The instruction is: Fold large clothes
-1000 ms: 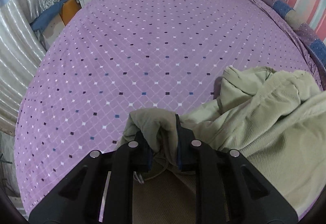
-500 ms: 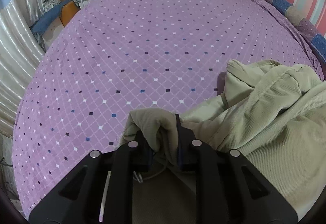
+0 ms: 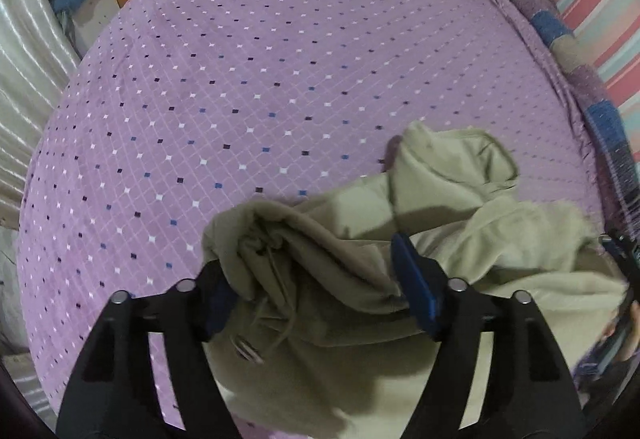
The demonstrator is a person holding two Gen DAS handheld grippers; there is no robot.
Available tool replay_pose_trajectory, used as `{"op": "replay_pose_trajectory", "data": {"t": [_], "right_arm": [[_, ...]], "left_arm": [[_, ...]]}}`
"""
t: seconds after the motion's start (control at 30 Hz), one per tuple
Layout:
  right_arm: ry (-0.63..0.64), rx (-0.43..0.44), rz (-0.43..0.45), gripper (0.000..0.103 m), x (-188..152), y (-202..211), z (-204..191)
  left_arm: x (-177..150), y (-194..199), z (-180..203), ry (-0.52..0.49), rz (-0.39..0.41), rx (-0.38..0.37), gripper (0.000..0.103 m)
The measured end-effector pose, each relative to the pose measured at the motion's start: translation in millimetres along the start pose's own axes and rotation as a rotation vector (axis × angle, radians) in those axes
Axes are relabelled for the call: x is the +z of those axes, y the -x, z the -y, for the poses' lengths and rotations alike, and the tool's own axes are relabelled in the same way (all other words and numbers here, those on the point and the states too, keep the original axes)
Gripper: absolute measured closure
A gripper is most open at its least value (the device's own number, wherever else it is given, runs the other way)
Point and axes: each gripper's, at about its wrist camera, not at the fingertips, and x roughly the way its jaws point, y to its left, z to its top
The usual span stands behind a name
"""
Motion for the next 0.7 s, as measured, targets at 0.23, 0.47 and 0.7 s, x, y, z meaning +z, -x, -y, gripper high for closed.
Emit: {"op": "replay_pose_trajectory", "data": {"t": [0.23, 0.47, 0.7], "right_arm": [[0.108, -0.052, 0.092, 0.021, 4, 46, -24], [0.221, -0.072, 0.098, 0.02, -23, 63, -38], [0.248, 0.006, 0.108, 0.02, -78, 65, -60]], "left_arm": [[15, 33, -17, 0.107, -0.036, -0.186, 0.012], [9, 70, -34, 0.14, 0.002, -0.278, 0.003], [-92, 97, 43, -0.159, 0.228, 0.071, 0.003]]}}
